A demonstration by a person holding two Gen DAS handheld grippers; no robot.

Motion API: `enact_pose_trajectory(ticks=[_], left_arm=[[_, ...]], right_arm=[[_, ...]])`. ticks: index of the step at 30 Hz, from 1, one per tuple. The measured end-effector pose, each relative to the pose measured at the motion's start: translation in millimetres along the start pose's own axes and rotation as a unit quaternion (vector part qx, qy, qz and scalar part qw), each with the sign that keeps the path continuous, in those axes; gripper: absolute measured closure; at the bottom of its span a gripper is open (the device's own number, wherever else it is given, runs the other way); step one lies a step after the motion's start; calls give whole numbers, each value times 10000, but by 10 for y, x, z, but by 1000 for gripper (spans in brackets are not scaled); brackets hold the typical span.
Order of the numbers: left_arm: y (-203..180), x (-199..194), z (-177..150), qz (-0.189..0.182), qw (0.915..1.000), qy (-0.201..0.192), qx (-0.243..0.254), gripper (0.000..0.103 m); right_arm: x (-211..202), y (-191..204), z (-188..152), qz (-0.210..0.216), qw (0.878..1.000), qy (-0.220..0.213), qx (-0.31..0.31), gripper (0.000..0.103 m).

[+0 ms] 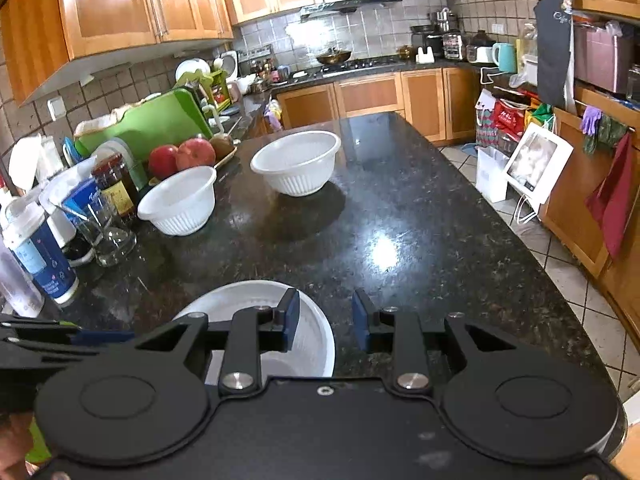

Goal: Organize plates and bowls

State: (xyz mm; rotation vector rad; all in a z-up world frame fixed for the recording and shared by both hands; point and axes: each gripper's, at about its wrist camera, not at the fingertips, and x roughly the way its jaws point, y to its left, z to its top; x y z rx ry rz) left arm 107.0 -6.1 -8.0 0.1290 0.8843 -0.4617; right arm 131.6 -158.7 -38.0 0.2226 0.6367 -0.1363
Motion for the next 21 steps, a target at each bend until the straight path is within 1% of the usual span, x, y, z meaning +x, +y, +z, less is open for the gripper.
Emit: enact_pose_trajectory(ticks=[6,10,16,21], left_arm=[[57,-315,-17,28,9993,-356,-81,61],[62,-479,-59,27,9987,-499,-40,61],[30,-718,-149,298,9972,-685,-72,61],[-51,-849,-185,572,9947,-824,-209,60]], right_arm=[[-266,78,-39,120,9996,-260,-56,72],[-430,105,-72,271,9988,-400,-95,72],[-678,77,-119,618,9963,-534,-261,72],[-853,-81,-140,812,9942,-562,-429,72]])
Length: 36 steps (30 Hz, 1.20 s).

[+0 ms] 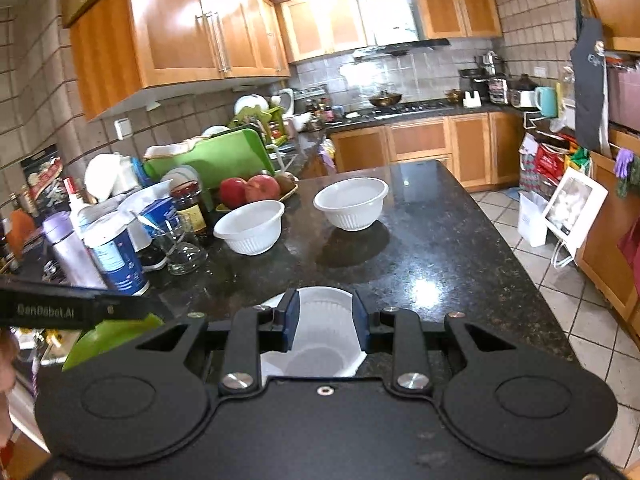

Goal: Organize plates and bowls

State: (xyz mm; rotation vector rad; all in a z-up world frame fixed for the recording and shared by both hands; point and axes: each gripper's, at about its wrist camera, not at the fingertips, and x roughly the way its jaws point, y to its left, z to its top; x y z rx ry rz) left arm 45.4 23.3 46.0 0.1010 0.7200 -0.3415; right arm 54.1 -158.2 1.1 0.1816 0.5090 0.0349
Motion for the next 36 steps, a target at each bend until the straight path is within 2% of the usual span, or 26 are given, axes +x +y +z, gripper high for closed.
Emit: enact_pose_trajectory(ticks=[7,14,22,31,36], left_arm=[[-226,28,-26,240,9995,171,-65,60],[-289,225,-23,231,9985,489,-87,59],[-214,631,344,181,9986,498,7,59],[-151,1252,775,177,9963,842,14,59],[-222,1568,952,126,9941,1070,-99,59]], right_arm=[[-228,-373,-81,78,9998,137,87,72],[-48,-625,-77,-99,9995,283,106,72],[441,-876,182,-389,9980,404,299,71],[841,-1202,402,-585,9960,501,444,71],[1003,-1357,572,-537,9967,560,257,71]])
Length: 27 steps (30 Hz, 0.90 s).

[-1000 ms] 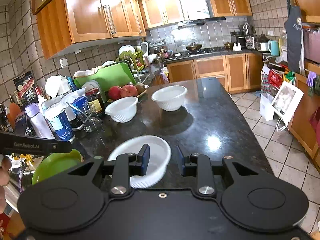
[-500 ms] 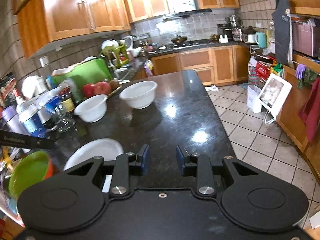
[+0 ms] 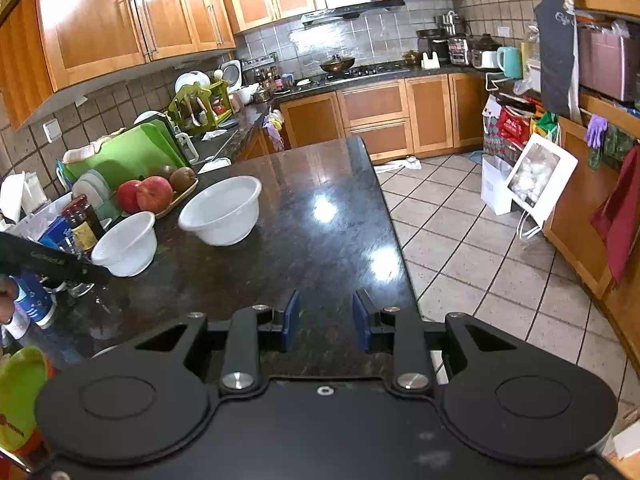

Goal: Organize plates and bowls
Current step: 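Move the left gripper to a second white bowl rim and close on it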

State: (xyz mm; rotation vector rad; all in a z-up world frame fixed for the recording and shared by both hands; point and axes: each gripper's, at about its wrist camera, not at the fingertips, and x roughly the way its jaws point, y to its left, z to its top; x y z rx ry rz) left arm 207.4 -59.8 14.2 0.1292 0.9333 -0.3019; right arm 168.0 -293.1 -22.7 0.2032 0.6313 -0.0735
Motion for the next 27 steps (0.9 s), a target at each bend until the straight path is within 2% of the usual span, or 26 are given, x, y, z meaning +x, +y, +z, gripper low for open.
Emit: enact_pose_trajectory(ticks=[2,8,12,20,27], left_arm=[[-18,89,95,60,9999,54,-97,59],[-98,253,375,203,9987,155,-446,59],[-148,313,565,314,9977,146,-574,59],[-205,604,942,568,9950,322,-762,59],[-173,911,1110,639,9923,501,-931,59]], right_arm=[[84,-26,121,94,9999,15,-66,71],[365,-84,649,765,9966,223,-203,71],[630,21,993,999,9935,270,-474,71],[1387,358,1414,1468,9815,852,-890,71],[1927,524,1541,1522,9750,1256,-1021,71]])
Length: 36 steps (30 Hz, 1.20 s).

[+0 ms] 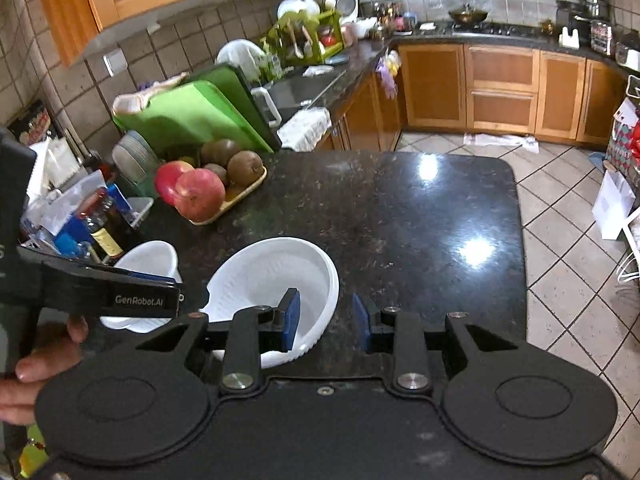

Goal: Organize plates and bowls
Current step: 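Move the left gripper to a second white bowl rim and close on it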

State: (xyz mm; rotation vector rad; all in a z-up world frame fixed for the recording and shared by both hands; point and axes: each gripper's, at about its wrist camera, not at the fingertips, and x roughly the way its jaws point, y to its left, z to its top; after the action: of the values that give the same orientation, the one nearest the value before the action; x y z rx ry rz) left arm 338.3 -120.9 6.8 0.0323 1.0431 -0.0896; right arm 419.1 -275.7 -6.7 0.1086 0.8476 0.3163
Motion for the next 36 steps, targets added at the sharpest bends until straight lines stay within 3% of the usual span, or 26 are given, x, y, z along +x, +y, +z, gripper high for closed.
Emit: enact_pose_trajectory(ticks=[9,14,19,36], left_arm=[[-62,296,89,46,9997,224,-4,59],[-118,454,74,81,9991,414,98,61],[-156,465,42,84,9991,395,160,77],[-73,-109,-173,2,9999,25,157,84]], right_arm=[[454,-15,23,-24,9990,438,-80,71],[582,-14,-51,-89,9980,605,-140,82],[603,18,-84,-232,9979,573,-177,84],[-1,287,-179,-64,9991,234,-357,85]])
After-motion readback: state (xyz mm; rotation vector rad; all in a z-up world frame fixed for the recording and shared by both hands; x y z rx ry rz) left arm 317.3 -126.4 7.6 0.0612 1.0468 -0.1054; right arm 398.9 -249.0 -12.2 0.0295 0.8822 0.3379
